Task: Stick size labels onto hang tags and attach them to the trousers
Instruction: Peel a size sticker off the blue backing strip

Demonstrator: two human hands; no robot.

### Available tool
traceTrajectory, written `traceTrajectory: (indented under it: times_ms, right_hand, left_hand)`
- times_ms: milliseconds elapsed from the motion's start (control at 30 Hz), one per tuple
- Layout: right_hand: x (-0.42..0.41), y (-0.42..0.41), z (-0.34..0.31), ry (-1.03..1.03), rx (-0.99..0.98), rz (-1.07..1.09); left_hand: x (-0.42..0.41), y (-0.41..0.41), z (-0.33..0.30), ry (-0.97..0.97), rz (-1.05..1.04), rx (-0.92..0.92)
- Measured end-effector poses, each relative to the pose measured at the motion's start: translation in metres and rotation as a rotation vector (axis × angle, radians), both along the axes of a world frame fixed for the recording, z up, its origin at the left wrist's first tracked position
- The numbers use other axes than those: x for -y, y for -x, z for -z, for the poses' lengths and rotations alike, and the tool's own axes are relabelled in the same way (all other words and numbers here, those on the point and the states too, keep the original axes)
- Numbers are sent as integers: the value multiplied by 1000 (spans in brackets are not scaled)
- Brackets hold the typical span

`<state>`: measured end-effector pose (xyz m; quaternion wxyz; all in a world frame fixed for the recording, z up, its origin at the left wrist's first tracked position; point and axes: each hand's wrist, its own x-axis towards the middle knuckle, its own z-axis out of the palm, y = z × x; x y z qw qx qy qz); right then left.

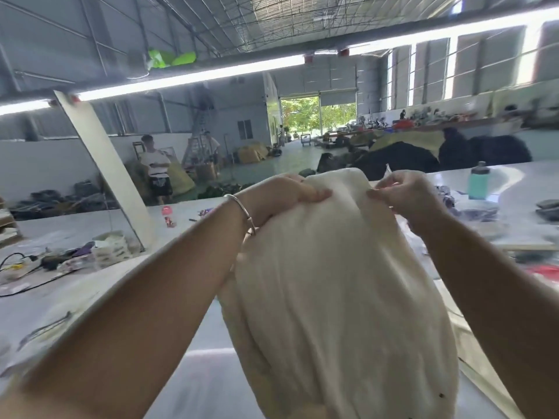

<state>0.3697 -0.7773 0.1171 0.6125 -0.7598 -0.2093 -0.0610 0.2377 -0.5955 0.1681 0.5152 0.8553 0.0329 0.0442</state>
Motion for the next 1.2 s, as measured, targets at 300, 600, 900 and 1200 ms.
traceTrajectory:
  times_ms: [300, 600, 900, 1200]
  right_hand:
    - [41, 19, 90, -87, 178, 268]
    - [-15, 43, 241, 530, 48, 90]
    - [-41, 78, 379, 1209, -2, -50]
    - [-28, 46, 349, 1104, -442, 546]
  left_hand:
    - [20, -30, -5, 727, 162, 295]
    - [-159, 57, 195, 779, -368, -77]
    - [-209, 113, 391, -348, -618, -704]
    - [-222, 101, 404, -289, -823, -555]
